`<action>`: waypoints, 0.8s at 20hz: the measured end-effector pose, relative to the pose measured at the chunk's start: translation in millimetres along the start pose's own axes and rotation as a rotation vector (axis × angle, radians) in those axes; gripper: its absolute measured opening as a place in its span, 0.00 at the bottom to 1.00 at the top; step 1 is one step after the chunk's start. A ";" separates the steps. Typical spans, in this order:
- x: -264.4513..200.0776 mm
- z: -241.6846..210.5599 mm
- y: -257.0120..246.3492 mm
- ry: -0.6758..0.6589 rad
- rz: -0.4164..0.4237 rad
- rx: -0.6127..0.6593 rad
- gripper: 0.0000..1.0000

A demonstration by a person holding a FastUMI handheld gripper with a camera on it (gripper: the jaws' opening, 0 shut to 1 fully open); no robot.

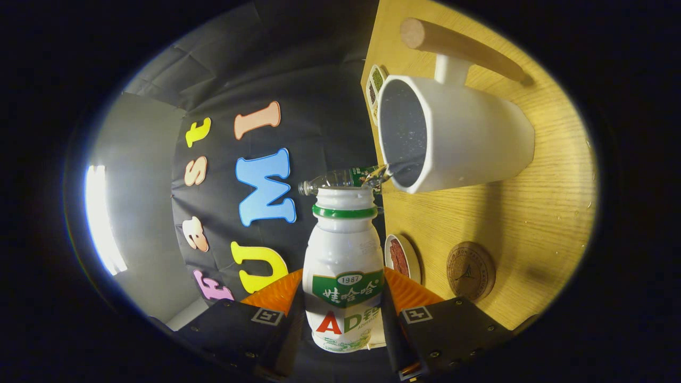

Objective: Take the bottle from table, then pour the juice into the cup, finally place the bottle on the coaster

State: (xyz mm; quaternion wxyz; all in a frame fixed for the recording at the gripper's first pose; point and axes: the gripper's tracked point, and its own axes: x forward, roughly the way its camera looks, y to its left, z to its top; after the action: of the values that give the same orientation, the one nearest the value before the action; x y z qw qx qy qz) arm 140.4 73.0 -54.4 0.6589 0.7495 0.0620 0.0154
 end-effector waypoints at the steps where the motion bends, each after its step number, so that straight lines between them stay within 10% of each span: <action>1: 0.2 0.9 -0.5 -0.002 -0.001 -0.002 0.66; 16: -2.8 7.6 2.8 -0.023 0.009 0.028 0.66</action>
State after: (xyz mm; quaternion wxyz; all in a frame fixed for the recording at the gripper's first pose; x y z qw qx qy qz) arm 138.6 64.8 -52.5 0.6491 0.7589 0.0512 0.0089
